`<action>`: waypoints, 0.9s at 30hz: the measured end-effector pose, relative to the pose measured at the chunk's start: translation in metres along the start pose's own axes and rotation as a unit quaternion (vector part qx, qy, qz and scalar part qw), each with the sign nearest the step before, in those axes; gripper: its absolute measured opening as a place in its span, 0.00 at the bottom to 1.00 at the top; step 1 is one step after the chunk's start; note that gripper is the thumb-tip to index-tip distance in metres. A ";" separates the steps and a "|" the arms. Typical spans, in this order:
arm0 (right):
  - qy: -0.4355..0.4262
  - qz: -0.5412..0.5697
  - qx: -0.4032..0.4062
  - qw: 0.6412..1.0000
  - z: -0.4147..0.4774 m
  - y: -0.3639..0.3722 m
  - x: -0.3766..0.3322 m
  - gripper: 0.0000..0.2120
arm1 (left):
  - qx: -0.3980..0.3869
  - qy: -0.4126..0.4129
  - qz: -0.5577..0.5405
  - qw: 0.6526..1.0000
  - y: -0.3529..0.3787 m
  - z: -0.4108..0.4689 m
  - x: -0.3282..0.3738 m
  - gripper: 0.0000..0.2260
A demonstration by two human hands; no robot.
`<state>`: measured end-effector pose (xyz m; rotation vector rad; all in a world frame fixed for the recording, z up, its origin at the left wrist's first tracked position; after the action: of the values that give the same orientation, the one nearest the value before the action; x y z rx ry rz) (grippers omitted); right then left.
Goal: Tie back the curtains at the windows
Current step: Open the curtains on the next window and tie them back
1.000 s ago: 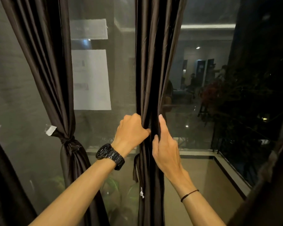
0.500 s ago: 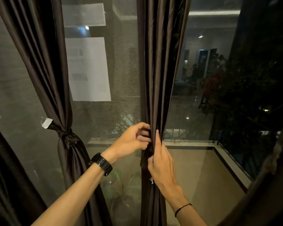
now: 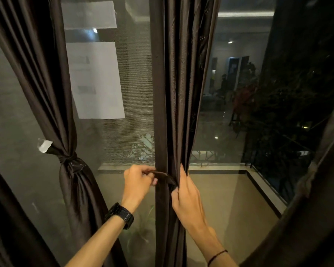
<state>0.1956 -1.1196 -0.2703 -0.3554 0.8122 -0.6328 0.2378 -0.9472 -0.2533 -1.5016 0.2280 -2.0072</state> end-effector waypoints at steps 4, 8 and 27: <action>0.020 0.015 -0.042 0.999 -0.006 0.009 -0.010 0.31 | 0.106 0.007 -0.033 0.994 -0.017 0.014 0.007 0.15; 0.031 0.068 -0.035 0.997 -0.013 0.008 -0.022 0.32 | 0.062 -0.016 -0.169 0.984 0.002 0.012 0.012 0.13; 0.096 0.215 -0.247 0.940 -0.002 -0.008 0.012 0.37 | -0.203 0.018 -0.388 0.899 0.060 -0.015 0.042 0.22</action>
<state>0.1973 -1.1336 -0.2739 -0.5563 1.1974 -0.0425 0.2391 -1.0218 -0.2536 -2.0397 0.0574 -2.7356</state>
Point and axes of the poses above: each hand's wrist, its own z-axis towards the middle knuckle, its own y-axis out of the palm, x = y × z, the point moved 8 cm from there along z, towards the middle knuckle, and after that the axes turned 1 degree about y, right-handed, at the moved point
